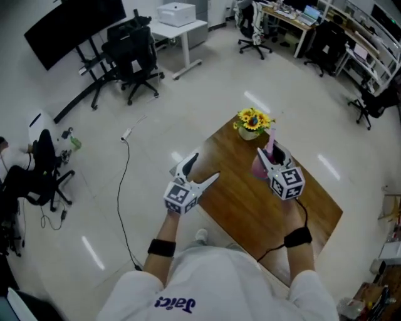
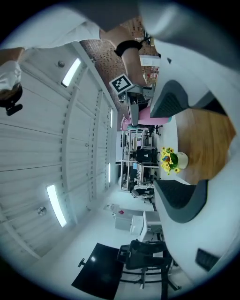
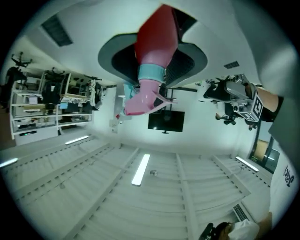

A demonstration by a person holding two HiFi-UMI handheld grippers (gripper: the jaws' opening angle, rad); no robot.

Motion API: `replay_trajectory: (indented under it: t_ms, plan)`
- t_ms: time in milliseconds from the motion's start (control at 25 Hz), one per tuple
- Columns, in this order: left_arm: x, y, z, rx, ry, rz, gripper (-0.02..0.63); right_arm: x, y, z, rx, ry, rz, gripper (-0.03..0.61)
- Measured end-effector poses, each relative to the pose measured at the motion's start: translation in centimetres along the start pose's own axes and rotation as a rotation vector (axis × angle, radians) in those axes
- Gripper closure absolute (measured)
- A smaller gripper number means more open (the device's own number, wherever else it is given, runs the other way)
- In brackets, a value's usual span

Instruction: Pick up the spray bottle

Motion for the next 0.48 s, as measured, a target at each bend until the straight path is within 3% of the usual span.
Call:
replay_trajectory:
  t_ms: [320, 480]
  plan:
    - [1.6, -4.3, -7.3, -0.206, 0.004, -0.01, 0.198, -0.8, -4.3, 14.3, -0.349, -0.147, -0.048, 0.396]
    - [2.1, -7.0, -9.9, -0.278, 0.001, -0.05, 0.198, -2.6, -4.9, 20.9, -0.499, -0.156, -0.024, 0.394]
Point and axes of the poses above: the fingertips, and each gripper's own axes: z backward along the fingers, y to its left, x out of its top, the point moved 6 cm from there along z, backward along the fingers, and after that the axes turned 1 degree about x, right-handed, at the moved point
